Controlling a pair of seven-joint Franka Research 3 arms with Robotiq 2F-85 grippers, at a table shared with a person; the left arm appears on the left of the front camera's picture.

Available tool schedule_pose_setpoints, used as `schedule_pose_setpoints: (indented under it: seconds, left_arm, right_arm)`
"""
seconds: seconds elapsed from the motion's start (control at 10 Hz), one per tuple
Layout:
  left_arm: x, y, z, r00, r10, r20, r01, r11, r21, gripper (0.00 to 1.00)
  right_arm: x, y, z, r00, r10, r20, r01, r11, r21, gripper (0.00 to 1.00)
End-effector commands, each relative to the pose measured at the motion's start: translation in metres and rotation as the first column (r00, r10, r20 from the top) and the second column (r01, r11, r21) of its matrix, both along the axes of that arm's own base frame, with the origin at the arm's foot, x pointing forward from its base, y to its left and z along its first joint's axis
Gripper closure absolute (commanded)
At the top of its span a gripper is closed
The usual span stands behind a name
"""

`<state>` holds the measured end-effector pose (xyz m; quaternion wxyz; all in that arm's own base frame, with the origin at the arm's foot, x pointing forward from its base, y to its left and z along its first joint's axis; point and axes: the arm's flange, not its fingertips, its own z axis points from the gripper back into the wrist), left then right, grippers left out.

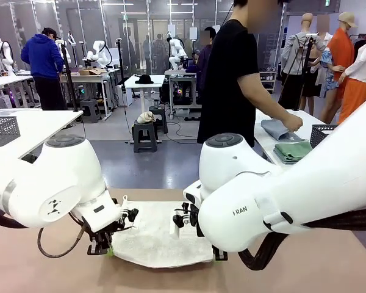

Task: Fold the towels and place them in the basket.
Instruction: When a person lays out a Towel with hook on the table, fold it in half twice.

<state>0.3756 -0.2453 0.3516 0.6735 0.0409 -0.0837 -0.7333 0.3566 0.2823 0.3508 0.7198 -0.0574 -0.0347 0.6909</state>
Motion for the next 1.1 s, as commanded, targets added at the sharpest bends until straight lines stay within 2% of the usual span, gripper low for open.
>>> schedule_pose_setpoints:
  seconds: [0.0, 0.2, 0.5, 0.6, 1.0]
  left_arm:
    - [-0.004, -0.002, 0.010, 1.000, 0.026, 0.002, -0.026, 0.999, 0.046, 0.98]
    - [0.006, -0.002, 0.011, 0.999, 0.034, -0.005, -0.034, 0.998, 0.048, 0.98]
    - [0.042, -0.001, 0.028, 0.999, 0.022, -0.024, -0.020, 0.998, 0.059, 0.98]
    - [0.058, -0.001, 0.034, 0.999, 0.025, -0.044, -0.022, 0.998, 0.065, 0.98]
    - [0.147, 0.008, 0.038, 0.994, 0.058, -0.097, -0.052, 0.997, 0.061, 0.98]
  right_arm:
    - [0.002, -0.001, 0.012, 0.999, 0.036, 0.019, -0.036, 0.999, -0.024, 0.97]
    - [0.009, 0.001, 0.015, 0.999, 0.041, 0.026, -0.041, 0.999, -0.009, 0.97]
    - [0.051, 0.006, 0.025, 0.998, 0.059, 0.035, -0.057, 0.998, -0.032, 0.97]
    - [0.061, 0.008, 0.028, 0.998, 0.060, 0.025, -0.060, 0.998, -0.029, 0.97]
    - [0.139, 0.012, 0.022, 0.999, 0.047, -0.019, -0.048, 0.998, -0.034, 0.97]
